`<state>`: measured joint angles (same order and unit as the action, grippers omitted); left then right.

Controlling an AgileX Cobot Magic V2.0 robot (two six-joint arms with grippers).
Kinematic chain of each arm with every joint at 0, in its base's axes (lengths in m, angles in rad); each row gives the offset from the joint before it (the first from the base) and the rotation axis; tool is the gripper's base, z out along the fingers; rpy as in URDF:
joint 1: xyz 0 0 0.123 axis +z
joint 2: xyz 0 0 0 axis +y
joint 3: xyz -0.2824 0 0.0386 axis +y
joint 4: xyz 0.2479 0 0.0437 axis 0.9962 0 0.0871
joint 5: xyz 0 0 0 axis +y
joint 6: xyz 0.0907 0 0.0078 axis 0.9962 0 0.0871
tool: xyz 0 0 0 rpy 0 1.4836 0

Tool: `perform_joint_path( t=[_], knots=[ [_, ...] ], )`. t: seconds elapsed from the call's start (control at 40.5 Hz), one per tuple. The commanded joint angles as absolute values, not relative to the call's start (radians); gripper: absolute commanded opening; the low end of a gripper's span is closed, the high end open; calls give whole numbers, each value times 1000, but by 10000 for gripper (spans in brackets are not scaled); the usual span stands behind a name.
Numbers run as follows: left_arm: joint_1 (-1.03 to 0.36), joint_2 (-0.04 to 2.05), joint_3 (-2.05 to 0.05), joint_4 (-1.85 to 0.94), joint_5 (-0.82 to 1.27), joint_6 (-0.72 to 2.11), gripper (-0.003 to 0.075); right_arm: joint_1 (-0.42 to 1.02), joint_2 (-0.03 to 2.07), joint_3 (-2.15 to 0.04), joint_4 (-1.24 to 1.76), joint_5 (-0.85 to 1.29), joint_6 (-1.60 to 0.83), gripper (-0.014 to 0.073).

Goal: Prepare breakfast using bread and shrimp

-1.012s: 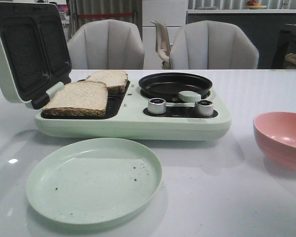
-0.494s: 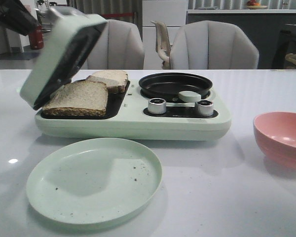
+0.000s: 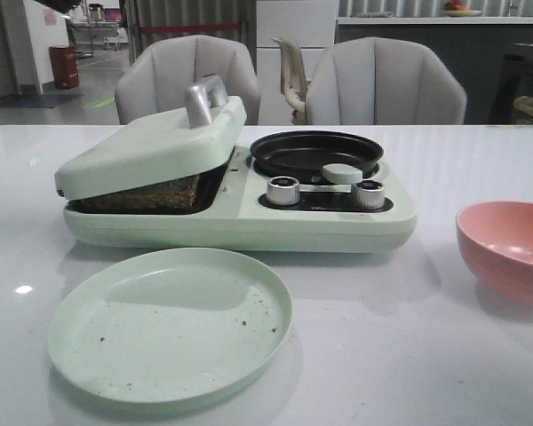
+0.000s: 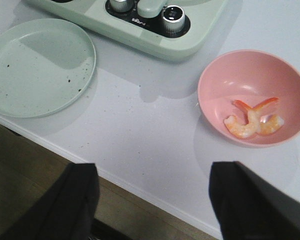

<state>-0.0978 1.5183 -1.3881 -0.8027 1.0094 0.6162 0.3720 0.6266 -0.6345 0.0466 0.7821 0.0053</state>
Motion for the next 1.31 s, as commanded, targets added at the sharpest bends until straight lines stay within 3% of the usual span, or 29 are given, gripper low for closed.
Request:
perform_joint_path(
  t=[0.0,0.716,1.283],
  knots=[
    [-133,1403,-1359,-851,970,650,102,368,626,-662,40,710,0,568],
    [-171,801,-907,-742,930,650,102,368,626,-662,40,710,0,568],
    [-171,725,-851,-742,928,650,102,368,626,-662,41,711,0,568]
  ],
)
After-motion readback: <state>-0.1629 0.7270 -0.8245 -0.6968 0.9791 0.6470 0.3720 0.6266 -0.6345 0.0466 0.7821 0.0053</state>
